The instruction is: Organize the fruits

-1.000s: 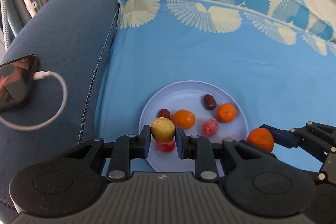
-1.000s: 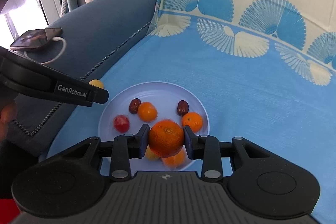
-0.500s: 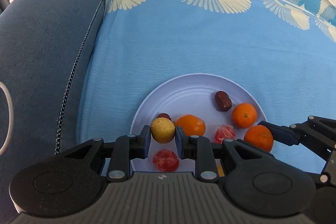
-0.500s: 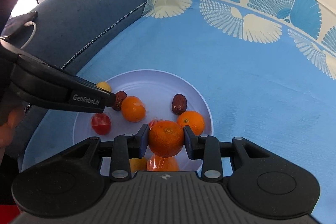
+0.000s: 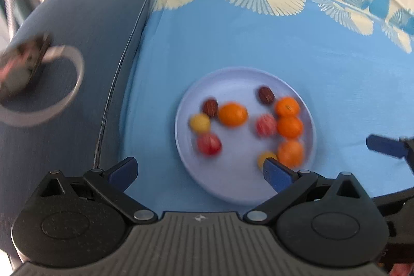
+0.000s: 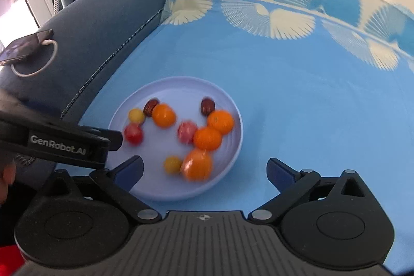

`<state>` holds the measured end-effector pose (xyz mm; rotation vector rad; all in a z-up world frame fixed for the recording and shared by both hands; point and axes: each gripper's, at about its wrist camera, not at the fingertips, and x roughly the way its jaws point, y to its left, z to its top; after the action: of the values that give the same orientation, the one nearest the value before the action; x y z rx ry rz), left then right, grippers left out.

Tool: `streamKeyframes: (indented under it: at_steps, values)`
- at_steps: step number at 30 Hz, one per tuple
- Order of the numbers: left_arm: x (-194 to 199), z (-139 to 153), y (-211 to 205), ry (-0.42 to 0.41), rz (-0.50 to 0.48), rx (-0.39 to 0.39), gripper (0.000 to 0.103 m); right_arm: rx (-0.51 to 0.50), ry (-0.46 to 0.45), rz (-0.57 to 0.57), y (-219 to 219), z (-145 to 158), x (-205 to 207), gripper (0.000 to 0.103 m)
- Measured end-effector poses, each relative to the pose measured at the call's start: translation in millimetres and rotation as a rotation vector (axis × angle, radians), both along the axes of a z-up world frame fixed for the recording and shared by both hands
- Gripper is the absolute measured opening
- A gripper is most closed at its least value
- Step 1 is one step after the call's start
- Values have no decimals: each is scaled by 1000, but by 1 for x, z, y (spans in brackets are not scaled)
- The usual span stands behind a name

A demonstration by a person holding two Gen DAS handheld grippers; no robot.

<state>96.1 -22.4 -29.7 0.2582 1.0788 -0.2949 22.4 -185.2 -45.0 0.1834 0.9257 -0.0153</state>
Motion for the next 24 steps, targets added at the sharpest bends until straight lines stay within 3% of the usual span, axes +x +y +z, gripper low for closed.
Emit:
streamKeyframes:
  at_steps: [4, 11, 24]
  values:
    - [-25, 12, 4, -15, 36, 6, 103, 11, -15, -38, 8, 14, -33, 102]
    - [-67, 35, 10, -93, -2, 23, 103, -63, -83, -26, 25, 35, -76, 102]
    - [-92, 53, 16, -156, 10, 11, 103, -91, -142, -51, 28, 53, -99, 102]
